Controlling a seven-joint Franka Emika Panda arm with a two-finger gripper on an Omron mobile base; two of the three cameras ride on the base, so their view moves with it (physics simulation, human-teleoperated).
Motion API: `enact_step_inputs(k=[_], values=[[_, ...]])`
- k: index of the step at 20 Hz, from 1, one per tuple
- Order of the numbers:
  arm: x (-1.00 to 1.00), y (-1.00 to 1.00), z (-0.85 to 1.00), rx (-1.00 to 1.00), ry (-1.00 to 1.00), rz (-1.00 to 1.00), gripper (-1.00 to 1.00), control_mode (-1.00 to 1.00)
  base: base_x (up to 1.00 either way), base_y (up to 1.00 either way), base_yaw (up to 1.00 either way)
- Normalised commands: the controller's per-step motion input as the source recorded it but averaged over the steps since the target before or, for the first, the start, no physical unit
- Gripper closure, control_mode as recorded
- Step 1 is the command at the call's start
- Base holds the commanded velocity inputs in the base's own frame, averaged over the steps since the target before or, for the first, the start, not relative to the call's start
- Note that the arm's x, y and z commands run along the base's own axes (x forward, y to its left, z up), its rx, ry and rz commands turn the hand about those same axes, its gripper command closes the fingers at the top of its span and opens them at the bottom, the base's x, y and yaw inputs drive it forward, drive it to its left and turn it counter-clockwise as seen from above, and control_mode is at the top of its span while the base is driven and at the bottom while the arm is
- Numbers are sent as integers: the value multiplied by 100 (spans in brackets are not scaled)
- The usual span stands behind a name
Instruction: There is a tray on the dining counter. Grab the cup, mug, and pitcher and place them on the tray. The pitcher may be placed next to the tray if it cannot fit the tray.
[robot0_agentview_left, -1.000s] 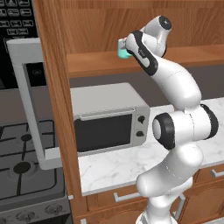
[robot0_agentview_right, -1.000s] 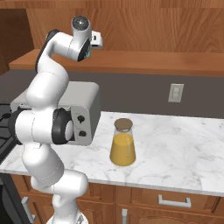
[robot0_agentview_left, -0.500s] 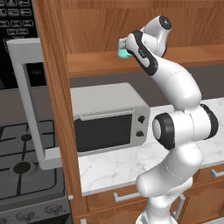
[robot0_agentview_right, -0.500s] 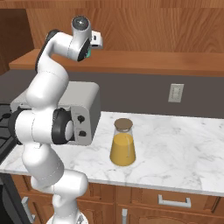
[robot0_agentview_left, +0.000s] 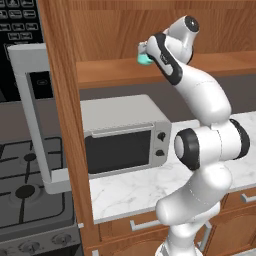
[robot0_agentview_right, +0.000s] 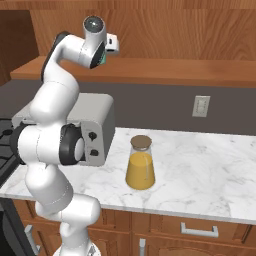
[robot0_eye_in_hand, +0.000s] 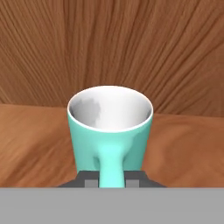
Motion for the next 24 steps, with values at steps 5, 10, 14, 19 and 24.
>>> enact_step_inputs(k=[5, 10, 14, 19, 24], values=[[-35, -16, 2, 0, 0, 0, 100, -100, 0, 0, 0], [-60, -20, 0, 0, 0, 0, 100, -100, 0, 0, 0], [-73, -17, 0, 0, 0, 0, 100, -100, 0, 0, 0], [-87, -14, 0, 0, 0, 0, 100, -100, 0, 0, 0], [-94, -14, 0, 0, 0, 0, 100, -100, 0, 0, 0]])
